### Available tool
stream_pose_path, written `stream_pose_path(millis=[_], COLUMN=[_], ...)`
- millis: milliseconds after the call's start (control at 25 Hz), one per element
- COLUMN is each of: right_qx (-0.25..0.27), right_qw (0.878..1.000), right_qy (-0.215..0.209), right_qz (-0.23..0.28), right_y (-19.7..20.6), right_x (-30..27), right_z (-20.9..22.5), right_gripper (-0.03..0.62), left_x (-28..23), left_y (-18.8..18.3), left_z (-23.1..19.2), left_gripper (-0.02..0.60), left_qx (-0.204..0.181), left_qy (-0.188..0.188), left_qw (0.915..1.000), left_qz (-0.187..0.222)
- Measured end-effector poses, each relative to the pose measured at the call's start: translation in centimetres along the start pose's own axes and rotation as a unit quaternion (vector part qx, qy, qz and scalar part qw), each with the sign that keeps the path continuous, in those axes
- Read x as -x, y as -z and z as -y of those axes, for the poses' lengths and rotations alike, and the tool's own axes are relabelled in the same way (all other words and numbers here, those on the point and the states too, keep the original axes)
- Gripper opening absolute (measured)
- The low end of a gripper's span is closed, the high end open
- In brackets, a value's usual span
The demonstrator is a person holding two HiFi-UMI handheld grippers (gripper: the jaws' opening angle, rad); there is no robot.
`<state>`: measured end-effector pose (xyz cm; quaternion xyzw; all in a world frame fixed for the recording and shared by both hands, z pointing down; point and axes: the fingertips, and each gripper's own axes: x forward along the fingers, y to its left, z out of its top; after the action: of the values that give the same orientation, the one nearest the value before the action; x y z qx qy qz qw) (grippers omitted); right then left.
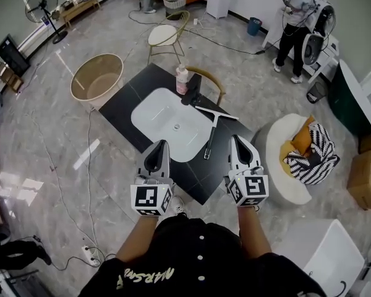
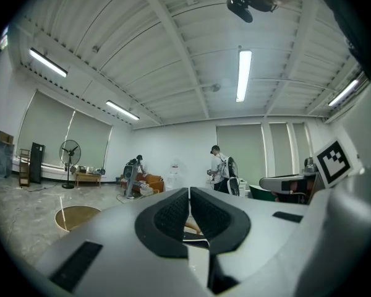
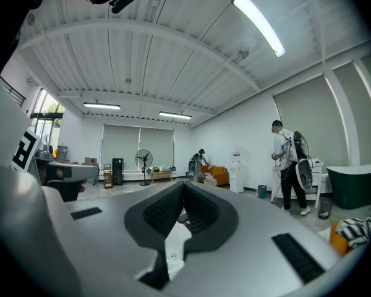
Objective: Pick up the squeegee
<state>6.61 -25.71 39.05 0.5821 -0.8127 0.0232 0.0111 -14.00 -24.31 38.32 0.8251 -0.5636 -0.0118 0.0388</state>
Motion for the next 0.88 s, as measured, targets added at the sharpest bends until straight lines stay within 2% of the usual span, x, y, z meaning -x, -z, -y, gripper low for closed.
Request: stream_pose_path(millis=[280, 480, 880], right_qx=[0.003, 0.002, 0.0], right_qw=[1.0, 0.999, 0.998], right_qy=[0.019, 0.029, 0.02], right_qz=[-0.012, -0.036, -0.065], right_y=[0.9, 2.0, 3.5], right_x=[-3.2, -4.3, -7.0], right_z=[-0.4, 0.8, 3.3], right_gripper=[-0.003, -0.003, -0.003], left_x=[-3.3, -4.7, -6.6], left_y=[0.5, 1.3, 1.6], left_z=[-2.6, -2.5, -2.0], left_gripper=[0.018, 0.018, 0.018], left_qx=[0.0, 0.01, 0.024], left_qy=[0.023, 0.027, 0.004], left_qw=[0.9997, 0.9995, 0.9996], left_qz=[-0.004, -0.01, -0.013])
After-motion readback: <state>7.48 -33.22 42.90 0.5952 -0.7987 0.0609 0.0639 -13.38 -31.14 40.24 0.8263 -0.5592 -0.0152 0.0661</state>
